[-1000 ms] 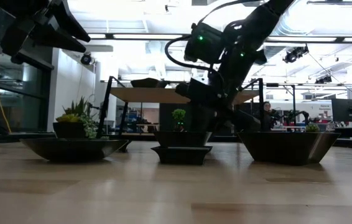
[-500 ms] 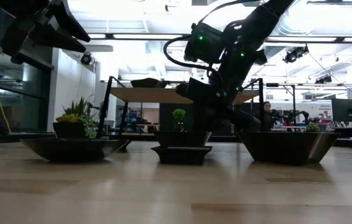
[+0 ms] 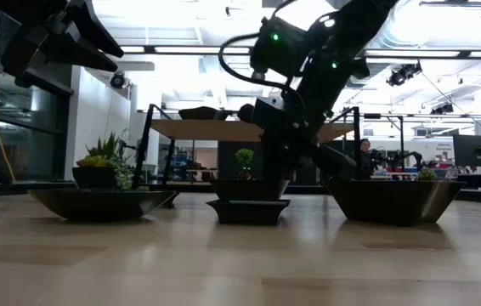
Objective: Pick & Place Mini shaped plates
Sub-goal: Stack the black leaf-shaped plate on top of the black leaf-shaped plate on the shelf
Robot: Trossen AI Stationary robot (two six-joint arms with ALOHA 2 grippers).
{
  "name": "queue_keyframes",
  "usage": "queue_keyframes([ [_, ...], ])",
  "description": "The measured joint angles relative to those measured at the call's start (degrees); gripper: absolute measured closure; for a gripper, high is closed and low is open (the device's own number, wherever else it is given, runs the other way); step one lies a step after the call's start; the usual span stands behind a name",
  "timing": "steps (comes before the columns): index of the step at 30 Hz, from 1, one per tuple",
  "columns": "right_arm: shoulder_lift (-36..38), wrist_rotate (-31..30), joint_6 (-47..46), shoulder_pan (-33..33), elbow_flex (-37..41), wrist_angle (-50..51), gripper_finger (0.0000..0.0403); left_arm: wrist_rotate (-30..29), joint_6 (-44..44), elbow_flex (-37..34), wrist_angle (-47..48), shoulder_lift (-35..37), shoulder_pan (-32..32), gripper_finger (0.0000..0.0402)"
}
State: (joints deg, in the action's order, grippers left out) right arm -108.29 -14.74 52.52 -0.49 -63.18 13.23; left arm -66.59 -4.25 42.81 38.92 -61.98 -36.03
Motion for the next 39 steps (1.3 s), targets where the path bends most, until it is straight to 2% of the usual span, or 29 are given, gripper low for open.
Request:
queue_keyframes([
  [8, 0.0, -1.73, -3.28, 0.61, -3.12, 3.34, 0.0402, 0.04, 0.04, 0.0, -0.26, 0.0, 0.0, 0.025],
  [16, 0.02, -0.09, -7.0, 2.48, -7.24, 8.11, 0.0402, -0.18, 0.02, 0.0, -0.37, 0.0, 0.0, 0.025],
  [27, 0.02, 1.1, -14.54, 8.74, -19.07, 24.62, 0.0403, -1.03, 0.04, 0.0, -1.88, 0.0, 0.0, 0.025],
  [33, 0.02, -3.45, -15.14, 11.75, -27.99, 34.17, 0.0403, -1.01, 0.04, 0.0, -1.86, 0.0, 0.02, 0.025],
  [39, 0.02, -9.31, -15.18, 11.42, -35.76, 43.09, 0.0403, -0.86, 0.04, 0.0, -1.84, 0.0, 0.02, 0.025],
])
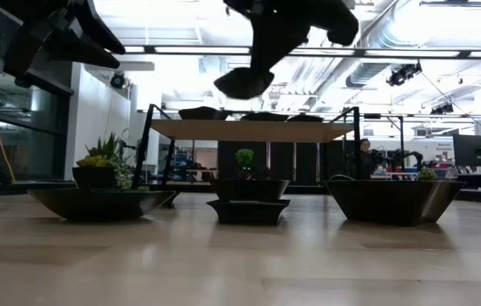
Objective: Pick & Place Mini shaped plates
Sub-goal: Stack the black leaf-shaped plate on top of the black leaf-shaped plate on the shelf
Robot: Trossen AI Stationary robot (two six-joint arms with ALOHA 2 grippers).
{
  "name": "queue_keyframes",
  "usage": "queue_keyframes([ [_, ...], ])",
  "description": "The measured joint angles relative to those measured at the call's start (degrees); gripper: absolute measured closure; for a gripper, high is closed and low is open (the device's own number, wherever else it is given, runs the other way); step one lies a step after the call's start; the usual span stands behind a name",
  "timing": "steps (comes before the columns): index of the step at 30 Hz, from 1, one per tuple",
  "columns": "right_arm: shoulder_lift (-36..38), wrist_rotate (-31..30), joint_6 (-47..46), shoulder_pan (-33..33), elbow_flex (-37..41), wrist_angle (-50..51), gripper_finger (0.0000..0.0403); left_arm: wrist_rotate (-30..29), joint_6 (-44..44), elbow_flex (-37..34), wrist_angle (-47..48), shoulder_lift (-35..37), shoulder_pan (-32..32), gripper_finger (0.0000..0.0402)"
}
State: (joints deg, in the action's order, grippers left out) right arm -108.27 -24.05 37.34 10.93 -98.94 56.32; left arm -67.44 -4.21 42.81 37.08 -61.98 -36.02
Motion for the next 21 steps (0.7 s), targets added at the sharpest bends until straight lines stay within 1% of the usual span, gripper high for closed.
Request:
queue_keyframes([
  [4, 0.0, -2.56, -1.47, -1.92, -3.69, 2.87, 0.0403, 1.16, 0.01, 0.0, 0.0, 0.0, -0.02, 0.025],
  [9, 0.02, -2.43, -7.29, -5.44, -6.58, 3.05, 0.0403, 1.39, 0.02, 0.0, 0.0, 0.0, -0.01, 0.025],
  [19, 0.02, -3.22, -29.01, -13.66, -9.05, 2.65, 0.0403, 2.21, 0.04, 0.0, -0.05, 0.0, 0.0, 0.025],
  [21, 0.02, -1.81, -32.46, -15.62, -9.13, 2.5, 0.0403, 2.23, 0.04, 0.0, -0.05, 0.0, 0.01, 0.025],
])
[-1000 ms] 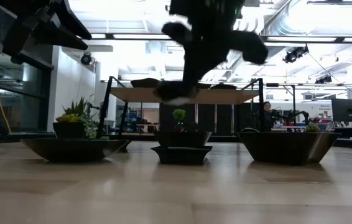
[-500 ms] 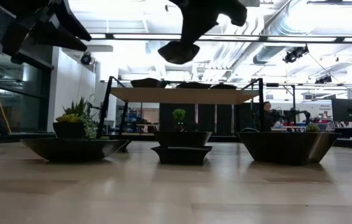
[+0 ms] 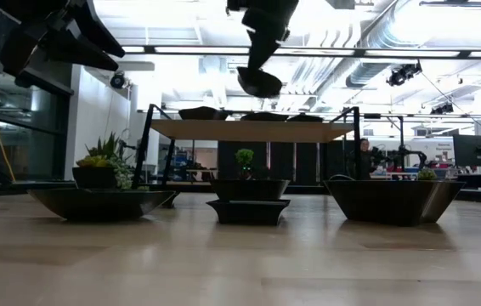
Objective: Pick & Place Mini shaped plates
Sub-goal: Stack the black leaf-shaped plate on top of the black leaf-shaped plate on the shelf
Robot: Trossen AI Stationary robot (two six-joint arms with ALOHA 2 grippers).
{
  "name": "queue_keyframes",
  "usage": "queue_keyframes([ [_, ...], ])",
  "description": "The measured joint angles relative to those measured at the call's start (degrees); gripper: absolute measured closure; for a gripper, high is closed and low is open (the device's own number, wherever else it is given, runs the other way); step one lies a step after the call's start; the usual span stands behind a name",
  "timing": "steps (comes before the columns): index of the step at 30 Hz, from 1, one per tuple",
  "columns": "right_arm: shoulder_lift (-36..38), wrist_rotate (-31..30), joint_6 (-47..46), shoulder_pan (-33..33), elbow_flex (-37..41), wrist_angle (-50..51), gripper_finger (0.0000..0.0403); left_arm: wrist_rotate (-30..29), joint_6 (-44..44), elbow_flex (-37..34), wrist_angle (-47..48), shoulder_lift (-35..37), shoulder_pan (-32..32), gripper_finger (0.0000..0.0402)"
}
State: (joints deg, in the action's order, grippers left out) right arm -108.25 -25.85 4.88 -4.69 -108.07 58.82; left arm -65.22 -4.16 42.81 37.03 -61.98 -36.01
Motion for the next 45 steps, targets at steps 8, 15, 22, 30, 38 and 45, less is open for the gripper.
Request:
queue_keyframes([
  [8, 0.0, 4.33, -6.53, -7.09, 0.0, -0.52, 0.0403, 0.27, 0.02, 0.0, -0.01, 0.0, -0.02, 0.025],
  [15, 0.0, 7.49, -7.8, -10.48, -0.08, -3.65, 0.0403, 0.27, 0.0, 0.0, 0.06, 0.0, 0.0, 0.025],
  [22, 0.0, 8.28, -9.42, -11.56, -5.52, -1.63, 0.0403, 0.27, 0.04, 0.0, 0.4, 0.0, -0.02, 0.025],
  [30, 0.02, 15.52, -14.09, -13.2, -7.69, -0.97, 0.0403, 0.31, 0.35, 0.0, 0.38, 0.0, 0.0, 0.025],
  [38, 0.02, 15.04, -19.84, -15.04, -7.93, -2.32, 0.0403, 0.33, 0.44, 0.0, 0.42, 0.0, -0.02, 0.025],
  [45, 0.02, 13.69, -20.35, -14.84, -8.0, -1.2, 0.0403, 0.33, 0.57, 0.0, 0.57, 0.0, 0.0, 0.025],
])
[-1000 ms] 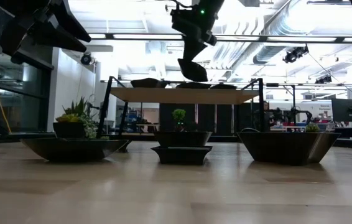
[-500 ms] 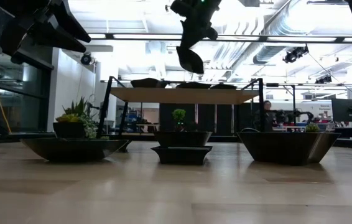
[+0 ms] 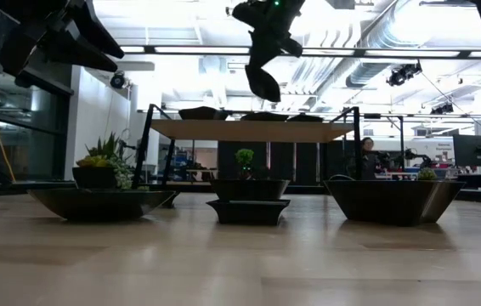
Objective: Pick & Place Mini shaped plates
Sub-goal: Stack the black leaf-shaped plate on top of the black leaf-shaped plate on the shelf
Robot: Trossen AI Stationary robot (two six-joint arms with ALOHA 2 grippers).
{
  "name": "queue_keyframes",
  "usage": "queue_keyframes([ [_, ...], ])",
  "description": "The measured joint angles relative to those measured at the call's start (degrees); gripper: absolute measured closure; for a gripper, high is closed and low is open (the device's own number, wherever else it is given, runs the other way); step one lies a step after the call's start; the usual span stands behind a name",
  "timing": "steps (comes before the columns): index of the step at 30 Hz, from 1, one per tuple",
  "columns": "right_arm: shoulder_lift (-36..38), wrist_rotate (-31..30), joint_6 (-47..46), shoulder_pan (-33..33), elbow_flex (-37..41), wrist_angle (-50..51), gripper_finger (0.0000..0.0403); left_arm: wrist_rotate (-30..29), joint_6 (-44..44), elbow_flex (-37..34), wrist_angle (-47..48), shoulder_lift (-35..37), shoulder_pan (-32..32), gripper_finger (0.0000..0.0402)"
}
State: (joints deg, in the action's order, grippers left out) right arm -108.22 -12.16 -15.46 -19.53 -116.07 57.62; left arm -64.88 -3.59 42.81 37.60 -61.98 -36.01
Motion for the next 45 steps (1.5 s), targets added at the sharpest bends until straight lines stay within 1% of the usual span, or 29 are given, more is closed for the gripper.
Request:
queue_keyframes([
  [3, -0.14, -3.48, -1.82, 0.69, 0.0, 0.45, 0.0403, 0.0, 0.44, 0.0, 0.02, 0.0, 0.0, 0.025],
  [9, -1.4, -5.35, -5.04, 1.97, 0.0, 0.0, 0.0403, 0.0, 1.98, 0.0, 0.0, 0.0, -0.01, 0.025],
  [15, -1.81, -13.09, -9.7, 4.06, 0.0, 0.01, 0.0403, -0.02, 4.04, 0.0, 0.28, 0.0, -0.02, 0.025],
  [21, -1.84, -17.7, -15.47, 5.63, 0.29, -0.23, 0.0403, -0.05, 4.08, 0.0, 1.59, 0.0, 0.0, 0.025],
  [32, -1.84, -18.99, -18.22, 6.47, 6.43, -3.98, 0.0403, -0.04, 4.11, 0.0, 1.57, 0.0, -0.01, 0.025],
  [45, -1.81, -18.92, -16.59, 6.4, 6.8, -3.68, 0.04, -0.02, 4.11, 0.0, 1.6, 0.0, 0.0, 0.025],
])
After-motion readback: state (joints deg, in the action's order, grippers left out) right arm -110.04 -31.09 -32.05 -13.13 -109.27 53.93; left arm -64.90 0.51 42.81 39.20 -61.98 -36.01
